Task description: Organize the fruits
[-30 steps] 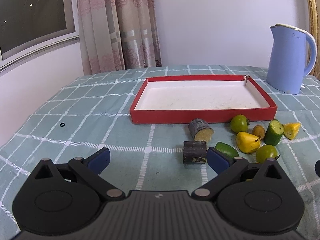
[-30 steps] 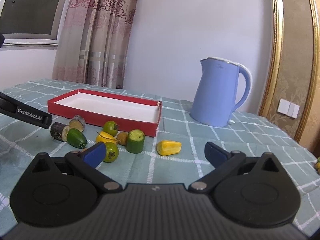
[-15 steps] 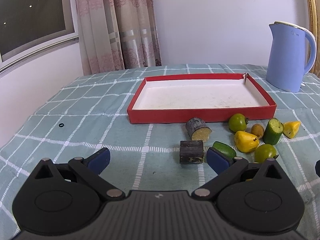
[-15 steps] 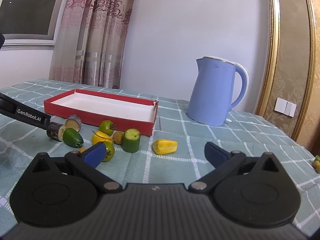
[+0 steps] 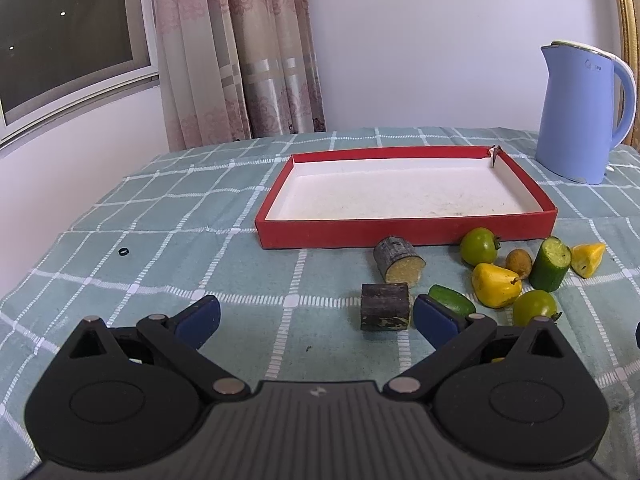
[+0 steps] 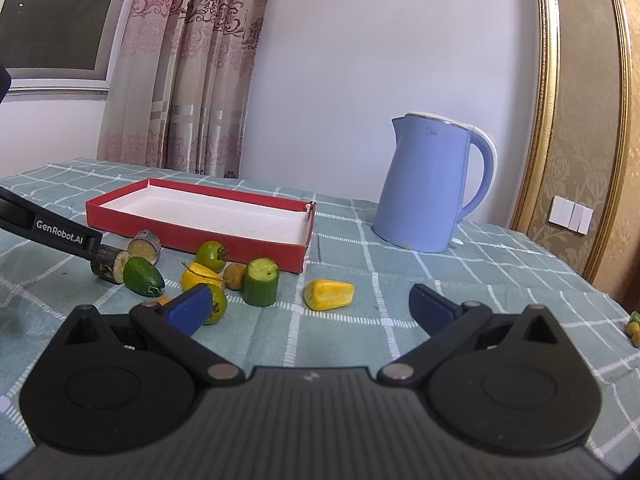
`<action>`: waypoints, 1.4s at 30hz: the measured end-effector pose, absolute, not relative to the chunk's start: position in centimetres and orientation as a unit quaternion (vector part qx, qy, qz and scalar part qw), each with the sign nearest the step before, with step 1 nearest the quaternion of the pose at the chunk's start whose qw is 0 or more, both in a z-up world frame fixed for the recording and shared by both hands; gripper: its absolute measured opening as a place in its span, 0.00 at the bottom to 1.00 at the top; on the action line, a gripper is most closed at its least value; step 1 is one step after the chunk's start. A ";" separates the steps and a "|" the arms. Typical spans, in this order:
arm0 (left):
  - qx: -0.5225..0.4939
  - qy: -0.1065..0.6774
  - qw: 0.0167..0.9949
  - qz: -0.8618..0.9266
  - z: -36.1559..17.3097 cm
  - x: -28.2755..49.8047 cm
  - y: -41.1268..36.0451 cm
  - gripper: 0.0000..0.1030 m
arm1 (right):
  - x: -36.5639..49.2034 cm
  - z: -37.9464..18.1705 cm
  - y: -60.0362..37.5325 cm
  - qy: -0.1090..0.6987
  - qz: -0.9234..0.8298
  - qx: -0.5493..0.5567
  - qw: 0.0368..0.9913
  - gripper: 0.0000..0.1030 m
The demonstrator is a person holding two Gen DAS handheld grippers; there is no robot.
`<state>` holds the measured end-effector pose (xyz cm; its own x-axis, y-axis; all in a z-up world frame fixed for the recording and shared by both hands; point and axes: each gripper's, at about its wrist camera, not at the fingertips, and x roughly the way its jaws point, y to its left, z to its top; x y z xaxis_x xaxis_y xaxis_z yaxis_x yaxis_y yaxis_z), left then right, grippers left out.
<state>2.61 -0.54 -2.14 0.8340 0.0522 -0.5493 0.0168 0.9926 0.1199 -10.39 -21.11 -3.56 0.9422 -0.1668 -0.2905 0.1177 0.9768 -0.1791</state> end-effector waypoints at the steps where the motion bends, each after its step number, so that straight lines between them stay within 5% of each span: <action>1: 0.060 0.289 0.955 0.009 -2.2 2.7 -0.5 1.00 | -10.4 -3.5 -21.2 0.153 -0.073 -0.080 0.982 1.00; 24: 0.027 0.273 0.959 -0.065 -2.1 2.9 0.3 0.99 | -8.5 -3.6 -22.1 0.152 -0.072 -0.094 0.981 1.00; 27: 0.027 0.279 0.958 -0.057 -2.3 3.4 0.5 0.84 | -8.3 -3.8 -22.3 0.154 -0.072 -0.091 0.981 1.00; 29: 0.031 0.289 0.955 -0.057 -2.6 3.8 0.4 0.53 | -8.2 -3.9 -22.4 0.155 -0.073 -0.090 0.981 1.00; 32: 0.028 0.307 0.949 -0.061 -3.0 4.5 0.6 0.37 | -7.9 -4.2 -22.5 0.158 -0.073 -0.086 0.981 1.00; 37: 0.028 0.306 0.947 -0.093 -3.4 4.7 0.7 0.26 | -7.7 -4.5 -22.6 0.163 -0.073 -0.083 0.980 1.00; 42: 0.052 0.308 0.942 -0.119 -3.5 5.4 -0.5 0.25 | -7.6 -4.6 -22.6 0.163 -0.072 -0.084 0.980 1.00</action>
